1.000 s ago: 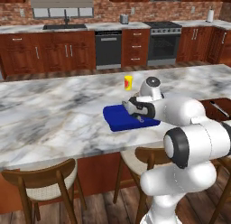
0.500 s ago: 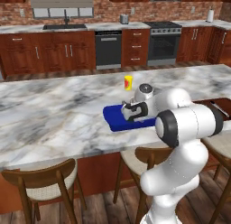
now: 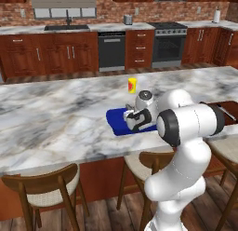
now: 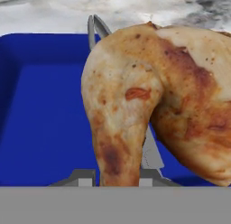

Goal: Gather the broccoli and sweet potato from the fridge and place them on a tray on the dining counter. Then gather the chicken drumstick and fish from the fridge and place them on the other tray.

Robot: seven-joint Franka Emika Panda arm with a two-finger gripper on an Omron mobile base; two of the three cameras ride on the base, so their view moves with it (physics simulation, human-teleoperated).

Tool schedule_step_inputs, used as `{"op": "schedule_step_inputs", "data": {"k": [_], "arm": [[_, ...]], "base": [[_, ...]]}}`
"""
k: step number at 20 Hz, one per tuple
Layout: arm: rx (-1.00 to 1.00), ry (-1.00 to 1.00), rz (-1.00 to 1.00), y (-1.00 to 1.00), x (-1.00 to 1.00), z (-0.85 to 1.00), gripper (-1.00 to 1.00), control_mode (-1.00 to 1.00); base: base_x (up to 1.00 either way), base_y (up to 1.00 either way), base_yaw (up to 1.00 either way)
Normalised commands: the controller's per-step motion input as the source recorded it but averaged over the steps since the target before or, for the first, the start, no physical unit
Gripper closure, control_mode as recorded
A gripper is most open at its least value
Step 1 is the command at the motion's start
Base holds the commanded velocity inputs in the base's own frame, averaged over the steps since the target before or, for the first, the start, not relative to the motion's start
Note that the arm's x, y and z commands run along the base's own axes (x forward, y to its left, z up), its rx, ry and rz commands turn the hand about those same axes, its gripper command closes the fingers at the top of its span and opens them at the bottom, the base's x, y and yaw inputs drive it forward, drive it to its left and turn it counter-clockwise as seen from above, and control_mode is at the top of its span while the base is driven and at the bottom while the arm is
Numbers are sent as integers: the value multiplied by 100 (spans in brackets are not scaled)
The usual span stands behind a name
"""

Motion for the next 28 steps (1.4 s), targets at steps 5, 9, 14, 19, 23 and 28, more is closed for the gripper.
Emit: {"op": "schedule_step_inputs", "data": {"k": [5,9,14,19,23,28], "arm": [[0,17,-10,9,17,0,100,-100],[0,29,-4,4,21,0,100,-100],[0,16,0,0,27,-1,100,-100],[0,5,-2,0,16,-5,100,-100],[0,0,-9,1,-3,-15,100,-100],[0,0,-11,3,-5,-12,-100,-100]], "base": [[0,0,0],[0,0,0],[0,0,0],[0,0,0],[0,0,0],[0,0,0]]}}
